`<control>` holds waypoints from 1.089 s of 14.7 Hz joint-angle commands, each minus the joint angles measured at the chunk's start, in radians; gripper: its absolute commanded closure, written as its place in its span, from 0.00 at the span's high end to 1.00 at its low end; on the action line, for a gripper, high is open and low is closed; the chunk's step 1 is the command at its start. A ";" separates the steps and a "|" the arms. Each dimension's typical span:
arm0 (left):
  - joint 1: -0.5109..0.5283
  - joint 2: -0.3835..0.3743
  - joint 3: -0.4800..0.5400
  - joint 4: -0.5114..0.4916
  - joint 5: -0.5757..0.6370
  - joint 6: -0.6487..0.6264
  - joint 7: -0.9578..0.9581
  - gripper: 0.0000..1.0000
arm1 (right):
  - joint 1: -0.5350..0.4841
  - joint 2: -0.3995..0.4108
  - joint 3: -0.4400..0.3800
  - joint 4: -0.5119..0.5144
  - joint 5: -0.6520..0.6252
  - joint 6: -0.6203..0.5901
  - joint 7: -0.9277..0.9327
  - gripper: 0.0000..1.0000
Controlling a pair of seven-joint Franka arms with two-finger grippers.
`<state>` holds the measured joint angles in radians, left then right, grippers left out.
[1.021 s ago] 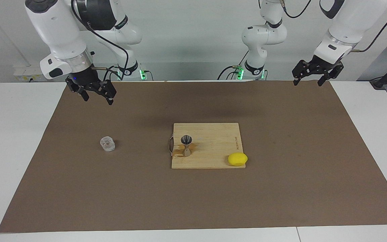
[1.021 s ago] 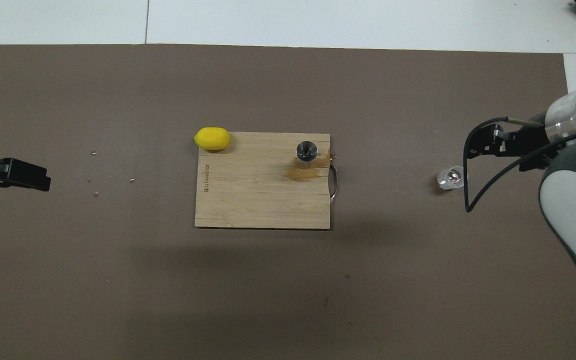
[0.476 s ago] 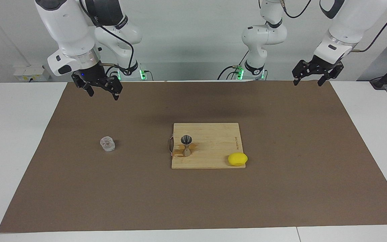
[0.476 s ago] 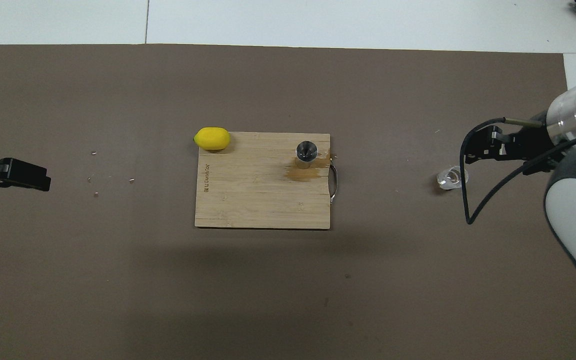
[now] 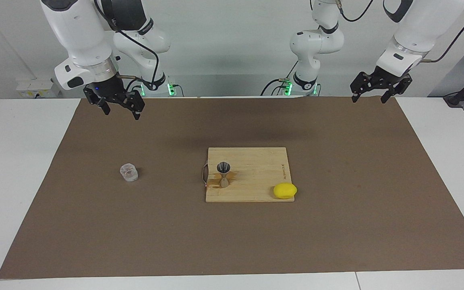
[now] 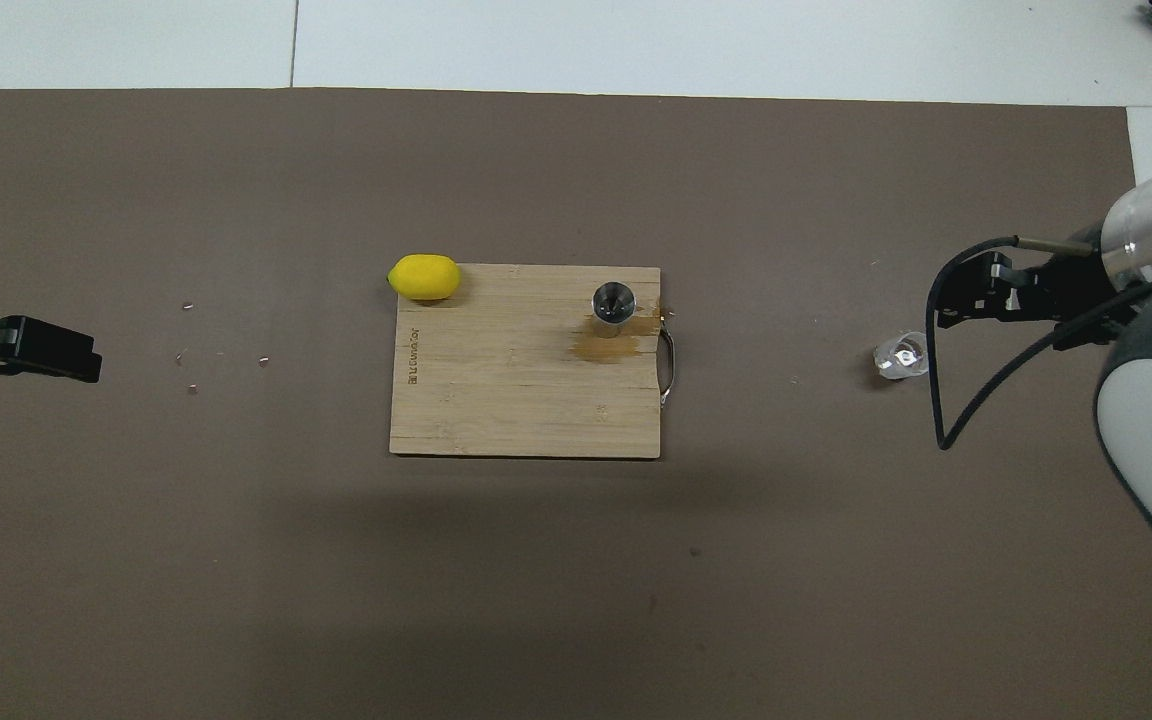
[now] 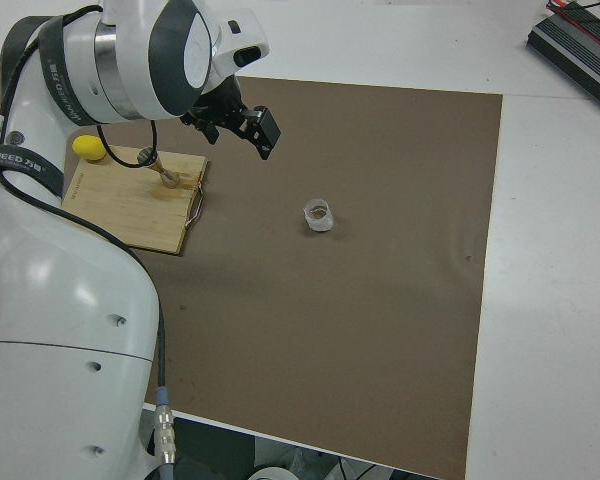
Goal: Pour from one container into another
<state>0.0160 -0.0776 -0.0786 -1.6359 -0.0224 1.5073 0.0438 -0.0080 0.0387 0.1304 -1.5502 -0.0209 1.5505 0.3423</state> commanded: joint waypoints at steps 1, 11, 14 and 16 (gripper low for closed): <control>-0.001 0.004 -0.001 0.016 0.021 -0.015 0.007 1.00 | -0.021 -0.010 0.005 -0.002 -0.005 0.019 -0.026 0.99; -0.001 0.004 -0.001 0.016 0.021 -0.015 0.007 1.00 | 0.054 -0.025 -0.089 -0.005 -0.001 -0.016 -0.057 0.99; -0.001 0.004 -0.001 0.016 0.021 -0.015 0.007 1.00 | 0.094 -0.036 -0.123 -0.020 -0.001 -0.030 -0.059 0.99; -0.001 0.004 -0.001 0.016 0.021 -0.016 0.007 1.00 | 0.079 -0.040 -0.121 -0.033 -0.001 -0.030 -0.060 0.99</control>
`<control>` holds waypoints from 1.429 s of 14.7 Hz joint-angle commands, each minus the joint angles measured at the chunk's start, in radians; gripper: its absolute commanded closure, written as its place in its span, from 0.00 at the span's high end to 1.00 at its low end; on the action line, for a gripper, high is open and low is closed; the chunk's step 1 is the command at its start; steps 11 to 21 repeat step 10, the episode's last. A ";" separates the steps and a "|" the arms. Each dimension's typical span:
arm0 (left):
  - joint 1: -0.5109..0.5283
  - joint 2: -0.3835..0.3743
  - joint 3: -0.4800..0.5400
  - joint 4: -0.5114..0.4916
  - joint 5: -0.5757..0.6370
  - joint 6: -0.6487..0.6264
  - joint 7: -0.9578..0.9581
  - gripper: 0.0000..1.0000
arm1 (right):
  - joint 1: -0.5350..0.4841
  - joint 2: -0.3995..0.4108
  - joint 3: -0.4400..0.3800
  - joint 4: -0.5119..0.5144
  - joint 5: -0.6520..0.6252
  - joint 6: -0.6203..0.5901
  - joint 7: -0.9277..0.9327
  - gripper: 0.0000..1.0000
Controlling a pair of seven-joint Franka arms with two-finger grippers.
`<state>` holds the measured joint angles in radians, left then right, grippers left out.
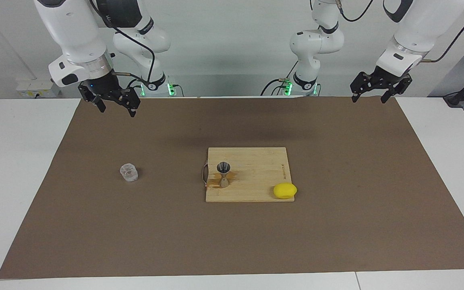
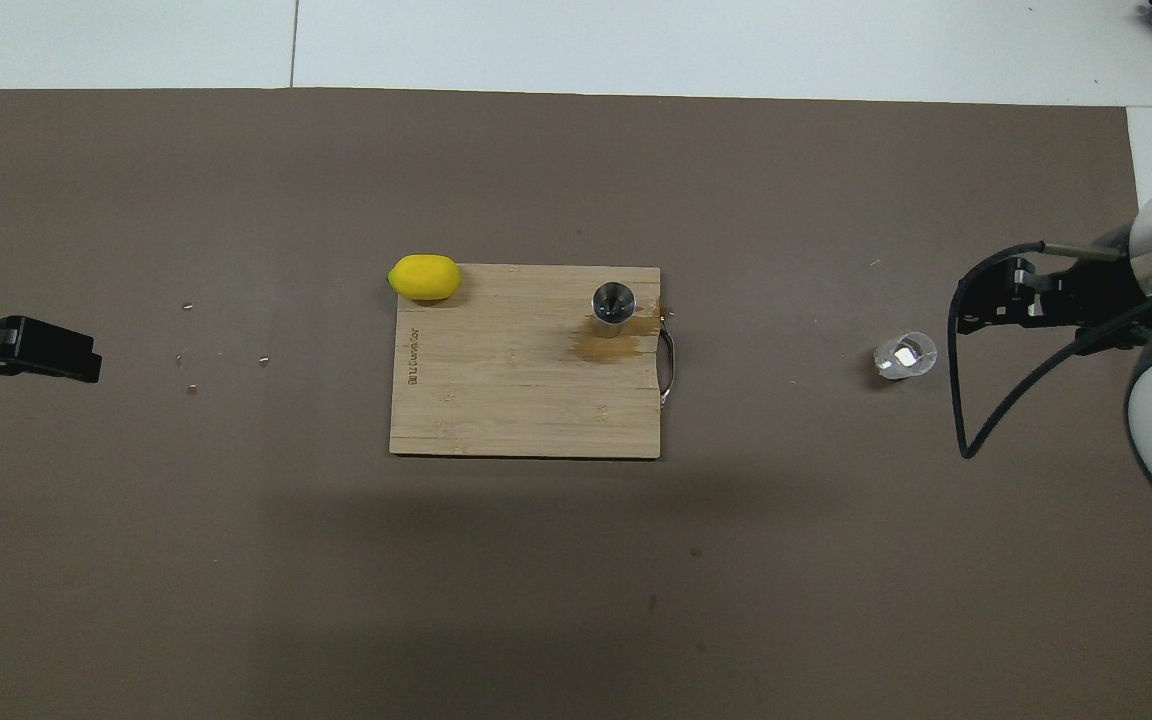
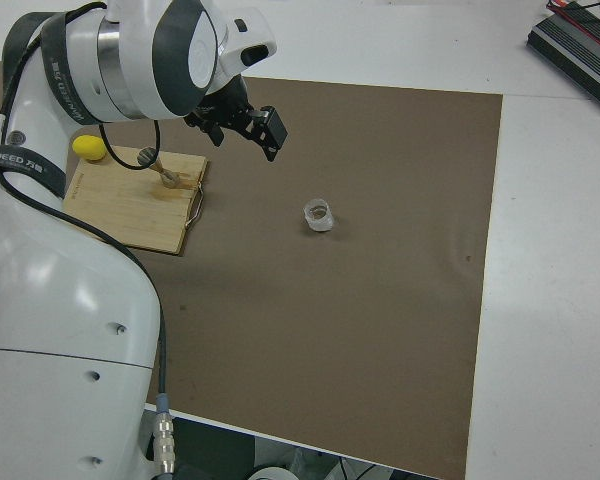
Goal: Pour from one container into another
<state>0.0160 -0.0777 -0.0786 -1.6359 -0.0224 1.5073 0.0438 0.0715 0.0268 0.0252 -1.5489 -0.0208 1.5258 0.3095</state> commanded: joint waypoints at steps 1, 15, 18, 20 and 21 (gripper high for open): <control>-0.001 0.003 -0.001 0.016 0.021 -0.016 0.007 1.00 | -0.008 -0.047 -0.016 -0.061 -0.001 -0.009 -0.036 0.99; -0.001 0.004 -0.001 0.016 0.021 -0.016 0.007 1.00 | -0.025 -0.062 -0.016 -0.109 0.004 0.034 -0.075 0.99; -0.001 0.004 -0.001 0.016 0.021 -0.016 0.007 1.00 | -0.025 -0.062 -0.016 -0.109 0.004 0.034 -0.075 0.99; -0.001 0.004 -0.001 0.016 0.021 -0.016 0.007 1.00 | -0.025 -0.062 -0.016 -0.109 0.004 0.034 -0.075 0.99; -0.001 0.004 -0.001 0.016 0.021 -0.016 0.007 1.00 | -0.025 -0.062 -0.016 -0.109 0.004 0.034 -0.075 0.99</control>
